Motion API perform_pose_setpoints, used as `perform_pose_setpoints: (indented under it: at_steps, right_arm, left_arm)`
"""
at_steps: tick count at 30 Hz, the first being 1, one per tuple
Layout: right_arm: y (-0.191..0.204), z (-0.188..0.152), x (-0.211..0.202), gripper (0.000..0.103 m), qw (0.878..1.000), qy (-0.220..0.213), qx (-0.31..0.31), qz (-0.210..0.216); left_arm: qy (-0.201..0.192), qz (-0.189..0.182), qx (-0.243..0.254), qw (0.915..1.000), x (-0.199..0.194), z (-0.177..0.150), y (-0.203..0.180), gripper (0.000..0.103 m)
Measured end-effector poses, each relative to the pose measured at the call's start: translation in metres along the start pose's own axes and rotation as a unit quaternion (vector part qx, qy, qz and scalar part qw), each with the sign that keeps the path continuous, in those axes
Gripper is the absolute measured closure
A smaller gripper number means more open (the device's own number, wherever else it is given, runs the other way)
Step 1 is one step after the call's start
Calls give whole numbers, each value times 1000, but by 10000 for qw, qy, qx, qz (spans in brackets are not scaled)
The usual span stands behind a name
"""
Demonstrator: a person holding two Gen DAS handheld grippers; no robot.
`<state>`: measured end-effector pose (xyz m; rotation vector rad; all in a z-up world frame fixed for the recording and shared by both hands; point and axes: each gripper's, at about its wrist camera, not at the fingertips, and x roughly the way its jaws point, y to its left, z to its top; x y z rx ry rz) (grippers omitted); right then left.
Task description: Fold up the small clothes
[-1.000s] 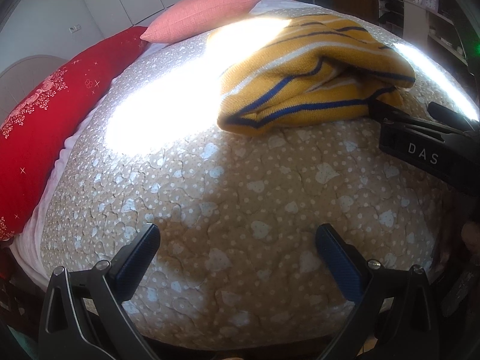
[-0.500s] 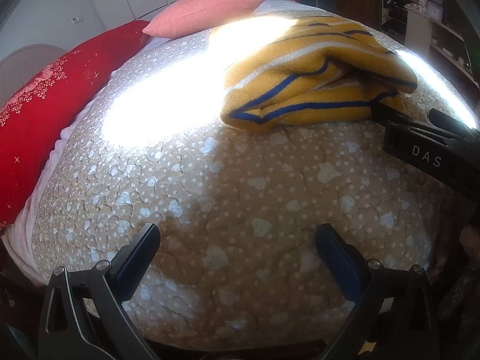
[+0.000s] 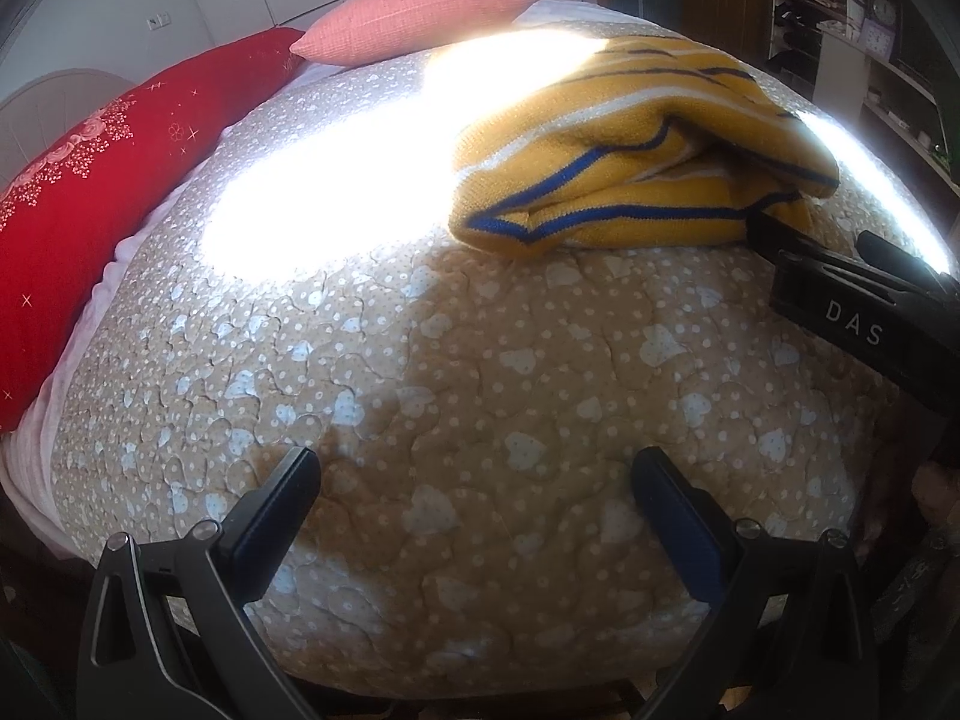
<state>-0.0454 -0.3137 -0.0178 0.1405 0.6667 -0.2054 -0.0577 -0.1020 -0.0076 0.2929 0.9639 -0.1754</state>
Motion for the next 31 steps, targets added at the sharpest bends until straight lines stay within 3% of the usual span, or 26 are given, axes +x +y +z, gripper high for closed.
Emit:
perform_pose_setpoints:
  at_steps: [19,31]
  right_arm:
    - [0,1,0,0,10000,-2,-1,4]
    - [-1,0,-1,0,10000,-26,8,8]
  left_arm:
    - [61,-116,-99,9999,1,4,8,0]
    - [28,60,-303,9995,1,10,28,0]
